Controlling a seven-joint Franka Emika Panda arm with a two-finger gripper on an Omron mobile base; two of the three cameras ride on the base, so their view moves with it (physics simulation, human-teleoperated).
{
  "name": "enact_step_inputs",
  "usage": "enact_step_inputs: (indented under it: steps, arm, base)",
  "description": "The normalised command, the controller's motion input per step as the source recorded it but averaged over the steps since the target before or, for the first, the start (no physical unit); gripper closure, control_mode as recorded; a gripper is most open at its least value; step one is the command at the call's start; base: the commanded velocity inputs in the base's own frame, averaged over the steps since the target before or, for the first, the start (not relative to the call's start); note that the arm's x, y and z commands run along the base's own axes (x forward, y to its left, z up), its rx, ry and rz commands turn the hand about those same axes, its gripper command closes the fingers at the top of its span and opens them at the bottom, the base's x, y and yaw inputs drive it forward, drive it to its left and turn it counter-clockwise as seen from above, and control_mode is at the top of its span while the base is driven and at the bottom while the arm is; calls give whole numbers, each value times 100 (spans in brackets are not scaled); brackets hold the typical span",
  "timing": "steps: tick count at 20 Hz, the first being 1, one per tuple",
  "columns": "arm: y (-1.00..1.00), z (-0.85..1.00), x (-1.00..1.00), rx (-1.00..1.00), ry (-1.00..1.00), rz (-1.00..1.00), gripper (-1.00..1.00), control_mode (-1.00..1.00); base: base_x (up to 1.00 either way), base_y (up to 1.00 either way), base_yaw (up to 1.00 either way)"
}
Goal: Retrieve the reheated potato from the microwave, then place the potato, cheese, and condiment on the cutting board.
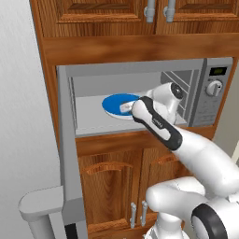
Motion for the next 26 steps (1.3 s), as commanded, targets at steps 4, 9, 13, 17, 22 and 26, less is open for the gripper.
enact_step_inputs:
  steps: [4, 9, 13, 17, 22, 26]
  arm:
    - [-10, 24, -80, 0, -4, 1, 100, -100]
    - [-13, 19, -84, 0, -10, 1, 100, -100]
    - [-16, 17, -73, 0, -1, 0, 100, -100]
    - [-17, 16, -67, -6, 0, 0, 100, -100]
    - [-14, 27, -64, -3, 1, 0, 100, -100]
    - [-11, 21, -66, -5, 0, 0, 100, -100]
  base:
    - [0, 0, 0]
    - [0, 0, 0]
    - [0, 0, 0]
    - [0, 0, 0]
    - [0, 0, 0]
    - [0, 0, 0]
